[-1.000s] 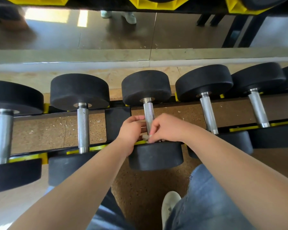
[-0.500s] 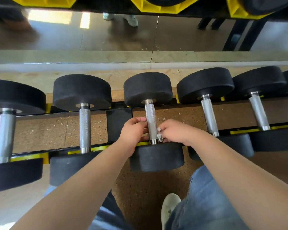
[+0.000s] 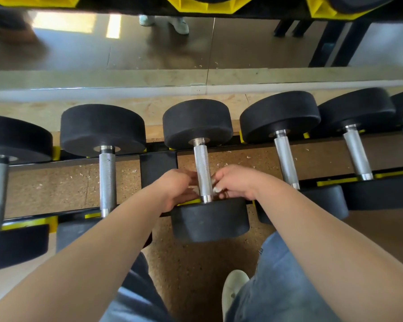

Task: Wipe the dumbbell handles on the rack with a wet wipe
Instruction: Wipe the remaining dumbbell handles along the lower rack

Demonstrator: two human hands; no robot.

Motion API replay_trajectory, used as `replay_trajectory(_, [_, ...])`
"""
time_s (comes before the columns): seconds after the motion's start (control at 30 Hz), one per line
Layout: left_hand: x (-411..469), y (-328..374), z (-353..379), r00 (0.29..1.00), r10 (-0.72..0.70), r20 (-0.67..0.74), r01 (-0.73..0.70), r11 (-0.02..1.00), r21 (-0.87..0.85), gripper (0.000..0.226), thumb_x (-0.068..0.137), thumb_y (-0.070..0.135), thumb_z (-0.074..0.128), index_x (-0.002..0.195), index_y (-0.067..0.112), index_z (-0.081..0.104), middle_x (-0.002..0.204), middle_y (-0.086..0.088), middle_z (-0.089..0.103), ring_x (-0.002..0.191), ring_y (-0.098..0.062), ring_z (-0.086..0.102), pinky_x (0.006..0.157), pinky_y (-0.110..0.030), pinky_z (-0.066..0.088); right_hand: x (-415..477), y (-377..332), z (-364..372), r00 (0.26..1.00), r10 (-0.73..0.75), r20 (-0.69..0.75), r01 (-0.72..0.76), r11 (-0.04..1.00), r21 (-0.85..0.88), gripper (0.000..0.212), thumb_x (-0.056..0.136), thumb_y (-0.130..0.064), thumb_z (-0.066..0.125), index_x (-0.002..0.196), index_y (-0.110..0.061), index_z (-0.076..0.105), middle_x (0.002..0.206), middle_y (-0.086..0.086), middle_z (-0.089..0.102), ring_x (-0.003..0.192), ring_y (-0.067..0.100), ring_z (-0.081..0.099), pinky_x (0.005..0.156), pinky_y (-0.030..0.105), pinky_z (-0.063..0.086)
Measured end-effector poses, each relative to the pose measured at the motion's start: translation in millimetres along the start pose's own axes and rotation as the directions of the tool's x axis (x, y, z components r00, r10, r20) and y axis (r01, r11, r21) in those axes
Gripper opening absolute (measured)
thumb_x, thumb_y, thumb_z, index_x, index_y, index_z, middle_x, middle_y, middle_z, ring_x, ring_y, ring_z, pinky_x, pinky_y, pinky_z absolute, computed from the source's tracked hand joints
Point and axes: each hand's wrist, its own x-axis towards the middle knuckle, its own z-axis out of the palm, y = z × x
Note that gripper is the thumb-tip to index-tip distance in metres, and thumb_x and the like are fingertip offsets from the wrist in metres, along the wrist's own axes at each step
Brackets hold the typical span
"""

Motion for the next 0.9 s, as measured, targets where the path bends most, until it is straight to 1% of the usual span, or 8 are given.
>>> replay_trajectory(0.1, [-1.9,5.3,2.0,0.995,-0.038,0.093,0.038,0.999,0.002,0.033,0.103,-0.005,0.04,0.12,0.008,0.065,0.104,-0.014,0.077,0.085,-0.021,0.077,0.068,-0.031,0.062,5.6,-1.0,0.6,0.993,-0.078,-0.089,0.112,0.863,0.493,0.037,0.094,0.016,0.054,0.125,-0.001,0.064,0.121,0.018,0.069,0.108,0.026,0.072,0.089,0.035,0.061])
replay_trajectory(0.23, [11.3,17.0,1.6,0.995,0.067,0.071,-0.053,0.982,-0.183,0.032,0.105,-0.001,0.044,0.13,0.008,0.062,0.112,-0.013,0.074,0.09,-0.018,0.075,0.071,-0.029,0.062,1.9,-0.2,0.5,0.975,-0.154,-0.162,0.223,0.629,0.745,0.039,0.096,0.019,0.045,0.124,-0.002,0.06,0.132,0.021,0.061,0.117,0.031,0.066,0.092,0.037,0.059])
replay_trajectory(0.37, [15.8,15.0,5.5,0.983,0.181,0.024,-0.17,0.956,-0.24,0.03,0.103,-0.002,0.048,0.123,0.007,0.069,0.11,-0.015,0.075,0.092,-0.021,0.074,0.074,-0.028,0.062,-5.0,-0.4,3.3,0.959,-0.177,-0.222,0.28,0.72,0.635,0.036,0.098,0.015,0.045,0.12,-0.008,0.064,0.129,0.018,0.064,0.114,0.029,0.069,0.098,0.041,0.058])
replay_trajectory(0.53, [4.6,0.7,-6.0,0.991,-0.013,0.135,-0.031,0.949,0.314,0.029,0.097,-0.008,0.054,0.112,0.006,0.074,0.104,-0.015,0.077,0.081,-0.016,0.073,0.069,-0.024,0.059,-1.8,-3.5,13.4,0.985,-0.056,-0.161,0.127,0.874,0.47,0.033,0.1,0.011,0.04,0.109,-0.005,0.067,0.114,0.019,0.072,0.103,0.031,0.073,0.088,0.04,0.062])
replay_trajectory(0.6, [3.9,6.4,-5.6,0.995,0.028,0.092,-0.052,0.962,0.267,0.024,0.095,-0.009,0.056,0.107,0.004,0.073,0.103,-0.018,0.075,0.08,-0.017,0.072,0.068,-0.024,0.059,2.1,-5.8,16.3,0.983,-0.038,-0.18,0.108,0.911,0.399,0.031,0.102,0.005,0.041,0.11,-0.008,0.067,0.109,0.015,0.073,0.098,0.029,0.074,0.087,0.042,0.063])
replay_trajectory(0.73, [9.9,17.1,4.9,0.973,0.205,-0.102,-0.22,0.962,-0.164,0.02,0.1,0.0,0.057,0.114,0.009,0.067,0.105,-0.012,0.075,0.094,-0.019,0.075,0.074,-0.027,0.061,6.6,-3.4,15.5,0.983,-0.019,-0.181,0.084,0.929,0.36,0.03,0.102,0.003,0.042,0.1,-0.015,0.065,0.106,0.013,0.072,0.098,0.027,0.073,0.087,0.041,0.063])
replay_trajectory(0.83, [6.4,6.7,2.7,0.951,0.257,-0.173,-0.278,0.955,-0.107,0.015,0.099,0.01,0.063,0.11,0.012,0.073,0.108,-0.011,0.076,0.095,-0.018,0.072,0.08,-0.028,0.057,6.8,-3.8,12.4,0.986,0.023,-0.168,0.057,0.886,0.46,0.029,0.102,0.004,0.041,0.111,-0.006,0.067,0.113,0.019,0.071,0.102,0.032,0.073,0.087,0.041,0.062])
replay_trajectory(0.9, [-6.8,-2.6,-4.2,0.947,0.301,-0.109,-0.291,0.952,0.096,0.009,0.093,0.013,0.073,0.102,0.013,0.076,0.101,-0.01,0.077,0.086,-0.016,0.07,0.078,-0.028,0.057,5.5,-3.4,10.6,0.986,0.025,-0.166,0.061,0.871,0.488,0.03,0.102,0.005,0.042,0.117,-0.003,0.066,0.114,0.021,0.071,0.103,0.034,0.072,0.09,0.043,0.061])
